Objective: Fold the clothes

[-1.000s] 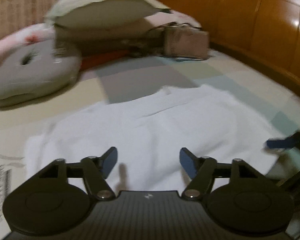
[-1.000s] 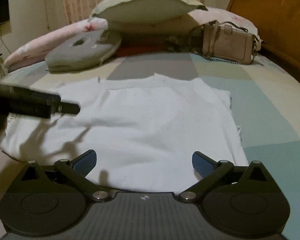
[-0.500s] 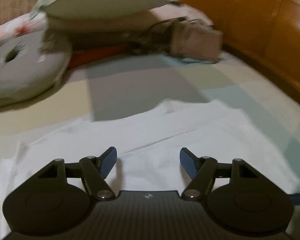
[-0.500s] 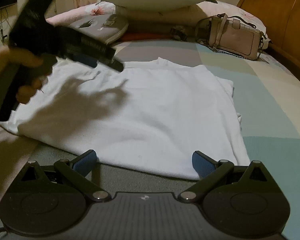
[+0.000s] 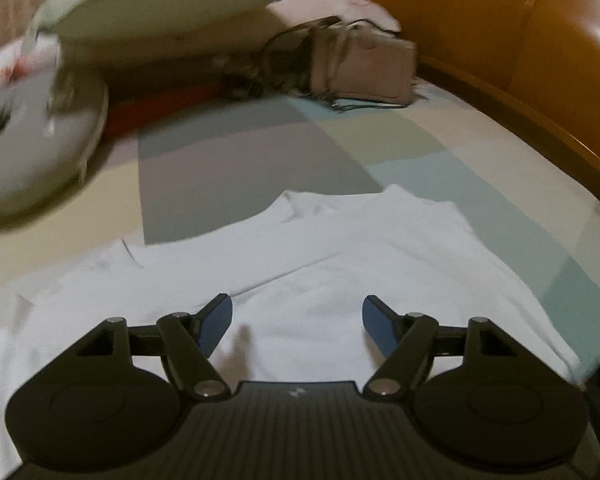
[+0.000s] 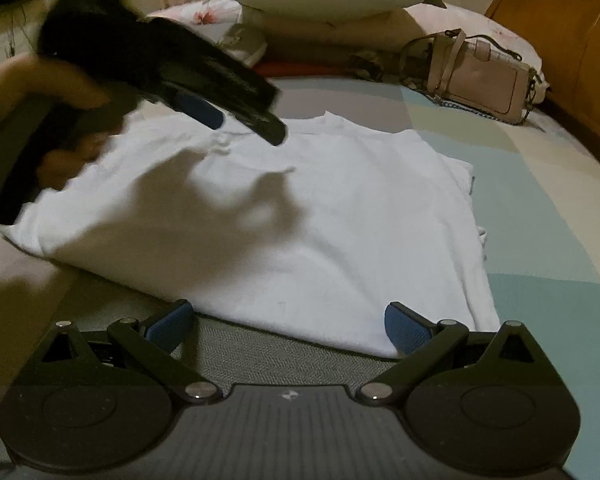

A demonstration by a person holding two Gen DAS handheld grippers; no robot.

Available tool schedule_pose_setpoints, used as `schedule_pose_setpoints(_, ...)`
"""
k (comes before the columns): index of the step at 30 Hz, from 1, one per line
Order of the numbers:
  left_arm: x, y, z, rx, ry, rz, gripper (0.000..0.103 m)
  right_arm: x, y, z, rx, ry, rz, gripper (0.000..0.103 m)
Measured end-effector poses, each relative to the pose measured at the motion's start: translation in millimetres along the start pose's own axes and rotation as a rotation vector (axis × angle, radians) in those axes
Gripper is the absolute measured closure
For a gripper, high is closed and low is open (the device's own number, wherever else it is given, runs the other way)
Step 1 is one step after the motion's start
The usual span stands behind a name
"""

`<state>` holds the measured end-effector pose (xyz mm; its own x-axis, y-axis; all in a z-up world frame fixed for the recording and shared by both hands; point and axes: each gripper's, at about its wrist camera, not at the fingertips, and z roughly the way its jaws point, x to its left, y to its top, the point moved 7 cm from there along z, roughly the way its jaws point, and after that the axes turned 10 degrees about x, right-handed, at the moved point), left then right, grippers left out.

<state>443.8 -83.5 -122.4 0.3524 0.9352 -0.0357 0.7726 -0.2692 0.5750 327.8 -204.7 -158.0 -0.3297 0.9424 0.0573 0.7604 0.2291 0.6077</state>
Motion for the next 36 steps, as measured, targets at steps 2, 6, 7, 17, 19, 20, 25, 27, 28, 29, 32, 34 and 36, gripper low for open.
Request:
schedule_pose_setpoints(2, 1.7, -11.5, -19.7, -0.009, 0.026, 0.013, 0.029, -7.5, 4.0, -4.6, -0.007, 0.054, 0.059, 0.0)
schedule_pose_setpoints(6, 14.5, -56.4, -36.7, 0.036, 0.058, -0.035, 0.029, -21.7, 8.2, -13.6, -0.015, 0.124, 0.161, 0.0)
schedule_pose_setpoints(7, 18.1, -69.5, -38.2, 0.055, 0.063, -0.055, 0.029, -24.9, 9.0, -15.8, -0.018, 0.137, 0.182, 0.0)
schedule_pose_setpoints(17, 36.9, -131.0, -66.6, 0.053, 0.133, -0.14, 0.028, -47.4, 3.5, -30.8, -0.052, 0.146, 0.241, 0.0)
schedule_pose_setpoints(19, 38.5, -136.4, -75.7, 0.038, 0.144, -0.144, 0.025, -45.9, 3.9, -34.0, -0.064, 0.147, 0.235, 0.0)
schedule_pose_setpoints(20, 39.9, -140.2, -74.4, 0.049, 0.149, -0.149, 0.025, -44.1, 4.0, -35.4, -0.069, 0.151, 0.228, 0.0)
schedule_pose_setpoints(25, 34.6, -155.7, -67.9, 0.097, 0.138, -0.173, 0.025, -39.4, 1.5, -40.9, -0.08, 0.16, 0.192, 0.0)
schedule_pose_setpoints(27, 23.9, -157.3, -76.9, 0.08, 0.138, -0.117, 0.025, -38.9, 0.2, -43.5, -0.084, 0.15, 0.174, 0.0)
schedule_pose_setpoints(28, 17.6, -158.3, -81.1, 0.071, 0.156, -0.068, 0.025, -38.7, -0.4, -45.5, -0.088, 0.143, 0.167, 0.0)
schedule_pose_setpoints(29, 11.5, -159.8, -83.8, 0.067, 0.195, -0.004, 0.025, -38.6, -1.0, -47.6, -0.095, 0.132, 0.16, 0.0)
schedule_pose_setpoints(32, -3.9, -167.4, -84.7, 0.058, 0.313, 0.177, 0.025, -32.0, -2.5, -54.4, -0.125, 0.081, 0.098, 0.0)
schedule_pose_setpoints(34, -9.3, -171.5, -82.2, 0.05, 0.359, 0.253, 0.025, -24.6, -4.2, -58.5, -0.151, 0.034, 0.019, 0.0)
schedule_pose_setpoints(36, -14.0, -172.6, -81.6, 0.027, 0.401, 0.326, 0.024, -16.3, -5.3, -58.3, -0.15, -0.041, -0.079, 0.0)
